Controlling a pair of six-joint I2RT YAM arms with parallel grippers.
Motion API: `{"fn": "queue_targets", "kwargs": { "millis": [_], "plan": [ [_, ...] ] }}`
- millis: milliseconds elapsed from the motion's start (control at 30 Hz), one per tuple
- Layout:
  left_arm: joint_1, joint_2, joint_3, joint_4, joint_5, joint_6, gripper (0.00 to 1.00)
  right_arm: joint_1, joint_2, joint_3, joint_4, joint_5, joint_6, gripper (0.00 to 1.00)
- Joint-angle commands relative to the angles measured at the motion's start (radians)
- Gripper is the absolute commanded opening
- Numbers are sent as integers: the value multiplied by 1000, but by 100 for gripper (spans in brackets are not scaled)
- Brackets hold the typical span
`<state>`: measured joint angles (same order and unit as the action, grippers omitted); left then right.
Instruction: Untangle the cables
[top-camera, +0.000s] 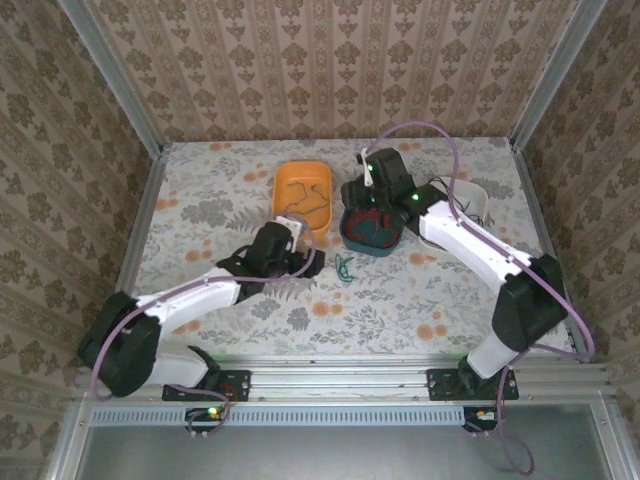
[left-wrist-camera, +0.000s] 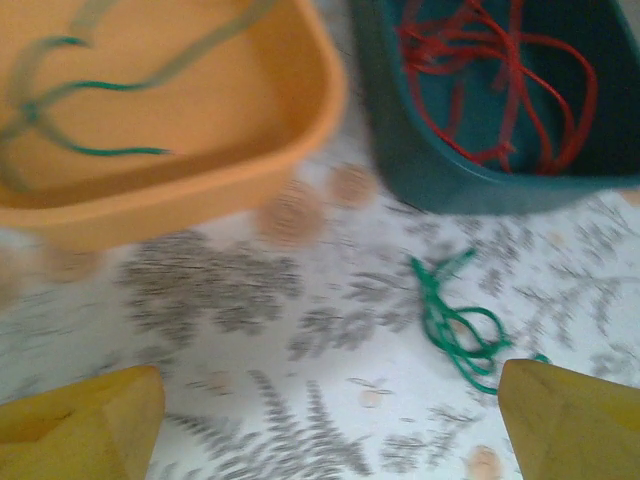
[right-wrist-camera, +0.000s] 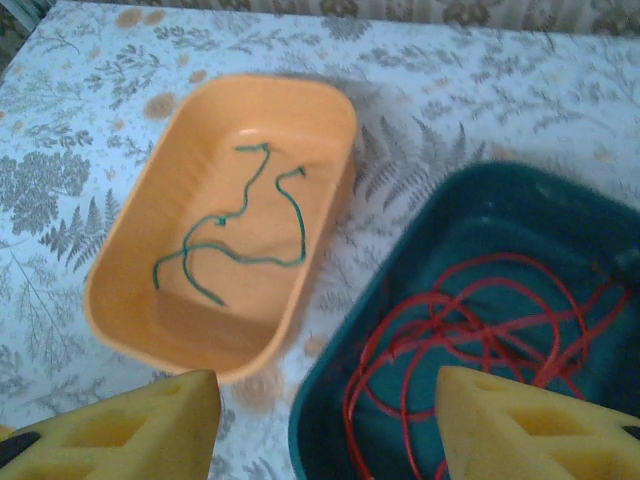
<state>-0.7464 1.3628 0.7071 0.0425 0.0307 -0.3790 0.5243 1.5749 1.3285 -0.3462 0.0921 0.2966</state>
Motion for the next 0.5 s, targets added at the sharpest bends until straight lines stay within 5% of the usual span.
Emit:
{"fn": "queue_targets", "kwargs": {
  "millis": [0,467],
  "plan": [
    [-26,100,69,41,157,72,84,-1,-79,-118,-24,0,72,59],
    [-13,383,215,122,161,25,58,-9,-318,-362,-96,44,104,57]
  ]
}}
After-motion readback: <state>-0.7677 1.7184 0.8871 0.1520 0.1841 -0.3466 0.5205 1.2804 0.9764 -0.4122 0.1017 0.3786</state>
